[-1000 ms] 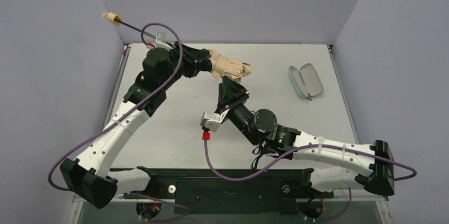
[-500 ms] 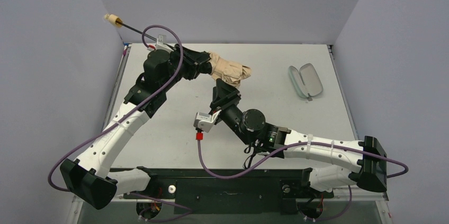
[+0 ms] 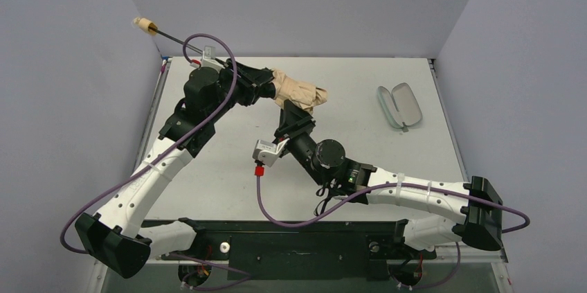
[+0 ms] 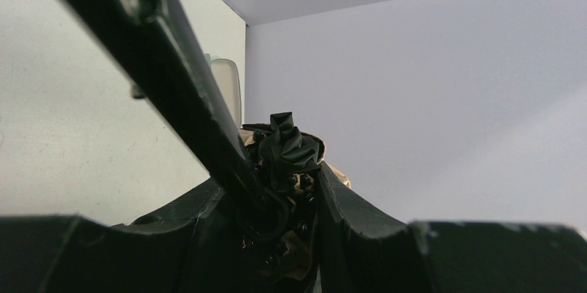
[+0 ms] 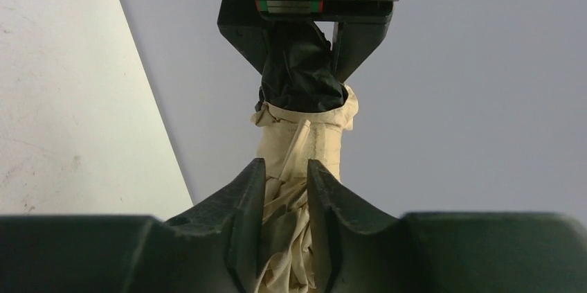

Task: Open the umbrella

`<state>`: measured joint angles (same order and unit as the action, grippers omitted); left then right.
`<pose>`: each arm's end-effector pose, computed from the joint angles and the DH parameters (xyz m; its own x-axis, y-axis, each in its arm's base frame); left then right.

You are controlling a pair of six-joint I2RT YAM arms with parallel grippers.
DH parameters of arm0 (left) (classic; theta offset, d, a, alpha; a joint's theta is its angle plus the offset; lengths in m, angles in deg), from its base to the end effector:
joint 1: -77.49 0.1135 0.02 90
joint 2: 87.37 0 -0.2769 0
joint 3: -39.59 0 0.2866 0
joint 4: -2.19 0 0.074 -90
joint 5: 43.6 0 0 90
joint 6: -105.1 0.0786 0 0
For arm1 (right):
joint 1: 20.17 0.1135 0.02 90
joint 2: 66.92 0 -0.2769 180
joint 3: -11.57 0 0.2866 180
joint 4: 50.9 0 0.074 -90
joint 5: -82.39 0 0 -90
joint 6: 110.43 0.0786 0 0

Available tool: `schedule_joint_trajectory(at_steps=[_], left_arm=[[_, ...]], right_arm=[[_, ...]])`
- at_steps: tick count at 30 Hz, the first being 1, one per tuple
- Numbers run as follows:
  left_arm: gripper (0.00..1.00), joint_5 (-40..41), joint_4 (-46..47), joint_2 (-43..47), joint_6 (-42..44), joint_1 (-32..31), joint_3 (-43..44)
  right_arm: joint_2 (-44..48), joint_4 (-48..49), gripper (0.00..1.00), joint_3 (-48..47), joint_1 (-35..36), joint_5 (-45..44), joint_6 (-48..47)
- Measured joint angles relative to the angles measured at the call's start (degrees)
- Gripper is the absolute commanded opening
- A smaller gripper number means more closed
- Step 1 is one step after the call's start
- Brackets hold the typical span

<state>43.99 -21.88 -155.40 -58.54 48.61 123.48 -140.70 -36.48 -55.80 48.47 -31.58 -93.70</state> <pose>0.2988 -0.1686 0.4268 -0.5332 -0.8007 -0.2730 0.0262 0.3069 -0.9514 0.1652 0.3347 0.3677 0.6893 -0.6402 -0.3393 -0.1542 0.3279 -0.9320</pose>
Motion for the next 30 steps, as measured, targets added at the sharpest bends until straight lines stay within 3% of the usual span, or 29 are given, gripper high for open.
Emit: schedule_joint_trajectory(at_steps=[8, 19, 30], left_arm=[[0.0, 0.7, 0.0, 0.0, 0.9, -0.3, -0.2], [0.0, 1.3, -0.1, -0.1, 1.7, -0.6, -0.2], [0.0, 1.1, -3.9, -0.8, 3.2, -0.8, -0.2]], right_arm=[[-1.9, 0.5, 0.0, -0.9, -0.9, 0.1, -0.2], [-1.6, -3.2, 0.0, -1.9, -1.2, 0.9, 1.2], [-1.0, -18.2, 0.0, -5.2, -1.6, 4.6, 3.6]])
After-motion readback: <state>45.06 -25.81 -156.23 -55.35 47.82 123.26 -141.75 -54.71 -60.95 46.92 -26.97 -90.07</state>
